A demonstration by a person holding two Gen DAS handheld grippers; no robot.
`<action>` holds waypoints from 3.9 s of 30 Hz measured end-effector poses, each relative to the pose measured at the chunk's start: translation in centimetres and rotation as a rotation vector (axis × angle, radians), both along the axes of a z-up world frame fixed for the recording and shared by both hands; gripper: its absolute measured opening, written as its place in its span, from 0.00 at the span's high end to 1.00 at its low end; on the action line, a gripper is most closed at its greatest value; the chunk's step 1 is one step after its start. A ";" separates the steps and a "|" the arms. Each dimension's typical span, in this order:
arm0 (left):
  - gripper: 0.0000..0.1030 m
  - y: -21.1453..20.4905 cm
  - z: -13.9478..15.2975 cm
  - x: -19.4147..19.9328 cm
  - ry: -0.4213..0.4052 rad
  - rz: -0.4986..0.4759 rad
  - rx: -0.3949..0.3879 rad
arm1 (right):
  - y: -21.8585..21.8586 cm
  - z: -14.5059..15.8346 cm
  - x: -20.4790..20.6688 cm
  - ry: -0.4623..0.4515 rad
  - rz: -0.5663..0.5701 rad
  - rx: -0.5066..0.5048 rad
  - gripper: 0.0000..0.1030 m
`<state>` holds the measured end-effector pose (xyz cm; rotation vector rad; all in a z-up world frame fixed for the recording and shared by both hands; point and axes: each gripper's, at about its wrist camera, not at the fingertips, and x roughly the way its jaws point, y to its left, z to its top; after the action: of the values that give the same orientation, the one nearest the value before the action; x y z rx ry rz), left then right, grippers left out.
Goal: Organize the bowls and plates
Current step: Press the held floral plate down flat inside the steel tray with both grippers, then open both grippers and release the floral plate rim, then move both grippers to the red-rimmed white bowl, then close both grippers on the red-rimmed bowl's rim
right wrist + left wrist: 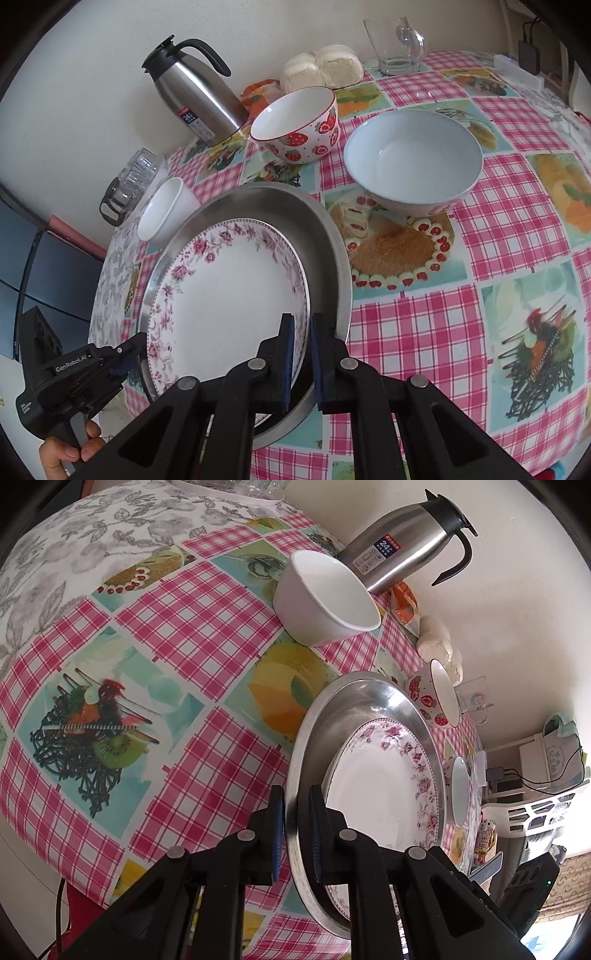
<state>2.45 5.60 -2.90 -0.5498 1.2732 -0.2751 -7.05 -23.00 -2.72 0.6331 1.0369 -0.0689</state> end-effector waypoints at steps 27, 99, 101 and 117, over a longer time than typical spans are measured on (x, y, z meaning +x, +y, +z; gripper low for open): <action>0.62 -0.3 2.4 -0.2 -0.117 0.008 0.165 | -0.4 2.4 0.1 -0.146 -0.039 -0.196 0.87; 0.04 -18.1 3.2 13.8 -0.321 -0.299 0.207 | -9.7 3.0 13.4 -0.125 -0.057 -0.239 0.38; 0.05 -18.5 2.7 14.3 -0.303 -0.302 0.210 | -9.4 2.4 14.2 -0.116 -0.043 -0.221 0.42; 0.52 -21.9 -0.8 18.0 -0.186 -0.323 0.188 | -10.6 -1.6 19.0 -0.029 -0.024 -0.134 0.73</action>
<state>20.47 -16.31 -3.72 -0.1513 1.1888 -0.4597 11.93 -33.60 -4.35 0.5232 0.9879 -0.1485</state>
